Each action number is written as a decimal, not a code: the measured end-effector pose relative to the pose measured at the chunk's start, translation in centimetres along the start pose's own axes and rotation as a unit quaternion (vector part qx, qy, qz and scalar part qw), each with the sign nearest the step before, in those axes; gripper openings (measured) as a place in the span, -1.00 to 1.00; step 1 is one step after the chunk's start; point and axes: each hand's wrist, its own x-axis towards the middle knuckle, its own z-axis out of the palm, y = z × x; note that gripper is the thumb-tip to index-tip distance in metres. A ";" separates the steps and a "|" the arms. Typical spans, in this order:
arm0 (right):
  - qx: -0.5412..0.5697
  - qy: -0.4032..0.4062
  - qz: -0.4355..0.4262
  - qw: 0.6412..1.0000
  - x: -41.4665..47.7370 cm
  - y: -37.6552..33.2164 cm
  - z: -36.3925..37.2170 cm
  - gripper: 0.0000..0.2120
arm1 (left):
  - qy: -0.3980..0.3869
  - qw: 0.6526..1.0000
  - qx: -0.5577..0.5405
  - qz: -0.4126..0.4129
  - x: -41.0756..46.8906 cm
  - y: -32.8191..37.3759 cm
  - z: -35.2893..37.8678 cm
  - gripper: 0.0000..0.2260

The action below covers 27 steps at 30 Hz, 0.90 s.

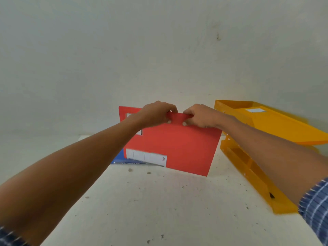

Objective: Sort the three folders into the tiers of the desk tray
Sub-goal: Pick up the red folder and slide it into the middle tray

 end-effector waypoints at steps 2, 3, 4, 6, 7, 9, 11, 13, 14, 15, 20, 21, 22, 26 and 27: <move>0.004 0.049 0.027 0.998 0.1 0.6 0.2 -0.87 | 0.130 0.990 0.057 0.014 -0.2 -0.6 1.0 -0.59; 0.012 0.070 0.043 0.997 0.0 0.9 0.2 -0.86 | 0.193 0.980 0.052 0.005 -0.4 -0.9 1.4 -0.54; 0.032 0.089 0.059 0.994 -0.1 1.4 0.1 -0.84 | 0.255 0.966 0.023 -0.018 -0.8 -1.0 1.9 -0.50; 0.112 0.125 0.079 0.983 -0.8 2.2 -0.3 -0.83 | 0.346 0.929 -0.068 -0.107 -1.9 -1.0 3.2 -0.47; 0.162 0.140 0.080 0.974 -1.3 2.6 -0.6 -0.84 | 0.351 0.914 -0.125 -0.161 -2.5 -0.7 4.0 -0.46; 0.267 0.152 0.083 0.948 -2.8 3.1 -1.1 -0.85 | 0.302 0.876 -0.287 -0.242 -3.6 -0.2 5.8 -0.42; 0.361 0.147 0.092 0.916 -4.3 3.6 -1.5 -0.80 | 0.197 0.807 -0.472 -0.294 -4.4 0.4 7.5 -0.33; 0.418 0.142 0.101 0.892 -5.7 4.2 -1.8 -0.76 | 0.079 0.725 -0.593 -0.341 -4.9 1.2 9.0 -0.25; 0.438 0.139 0.105 0.882 -6.4 4.6 -1.9 -0.75 | 0.041 0.686 -0.638 -0.348 -5.1 1.8 9.5 -0.25; 0.453 0.137 0.112 0.874 -7.1 4.9 -2.1 -0.75 | 0.026 0.649 -0.679 -0.341 -5.1 2.4 10.0 -0.31; 0.456 0.158 0.153 0.862 -11.5 7.2 -2.6 -0.79 | 0.077 0.556 -0.790 -0.246 -5.5 5.8 11.3 -0.67; 0.441 0.163 0.162 0.868 -12.4 7.8 -2.6 -0.78 | 0.072 0.554 -0.799 -0.222 -5.6 6.4 11.2 -0.68; 0.422 0.166 0.170 0.875 -13.3 8.2 -2.6 -0.76 | 0.065 0.551 -0.807 -0.203 -5.7 7.1 11.2 -0.68; 0.318 0.199 0.190 0.907 -16.5 9.3 -2.9 -0.45 | 0.040 0.534 -0.828 -0.166 -5.9 10.3 11.1 -0.69; 0.266 0.210 0.189 0.922 -17.2 9.2 -3.0 -0.33 | 0.033 0.525 -0.836 -0.158 -5.9 11.1 11.2 -0.68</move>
